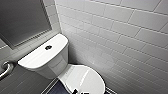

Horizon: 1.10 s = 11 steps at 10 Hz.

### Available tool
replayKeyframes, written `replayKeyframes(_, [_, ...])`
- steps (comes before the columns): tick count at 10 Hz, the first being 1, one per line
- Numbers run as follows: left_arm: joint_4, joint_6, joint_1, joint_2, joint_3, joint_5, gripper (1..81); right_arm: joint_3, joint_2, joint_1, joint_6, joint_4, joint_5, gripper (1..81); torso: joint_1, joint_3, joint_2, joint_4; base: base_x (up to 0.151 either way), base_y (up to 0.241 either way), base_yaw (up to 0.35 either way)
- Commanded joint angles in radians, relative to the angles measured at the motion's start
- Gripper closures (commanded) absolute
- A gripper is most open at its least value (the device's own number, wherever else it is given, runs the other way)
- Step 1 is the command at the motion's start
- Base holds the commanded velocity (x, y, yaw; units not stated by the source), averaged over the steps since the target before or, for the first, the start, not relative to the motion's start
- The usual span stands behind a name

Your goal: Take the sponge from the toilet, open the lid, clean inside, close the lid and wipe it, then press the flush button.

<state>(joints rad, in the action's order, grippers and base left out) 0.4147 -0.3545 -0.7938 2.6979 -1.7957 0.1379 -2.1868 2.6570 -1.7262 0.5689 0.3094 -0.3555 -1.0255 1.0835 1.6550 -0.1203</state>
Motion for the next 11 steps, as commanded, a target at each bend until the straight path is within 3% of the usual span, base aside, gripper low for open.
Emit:
replayKeyframes(1, [-0.019,0.005,0.133,0.016,0.024,0.034,1.0,0.007,-0.023,-0.040,-0.001,0.019,0.067,81.1,0.000,0.000,0.000,0.000,0.000,0.000,0.000])
replayKeyframes(4, [-0.025,-0.001,0.138,0.068,-0.070,0.032,1.0,0.007,-0.027,-0.042,0.000,0.019,0.067,81.1,0.000,0.000,0.000,0.000,0.000,0.000,0.000])
replayKeyframes(11, [-0.027,-0.017,0.181,0.025,0.010,0.078,1.0,0.013,-0.026,-0.043,0.000,0.020,0.070,81.1,0.000,0.000,0.000,0.000,0.000,0.000,0.000])
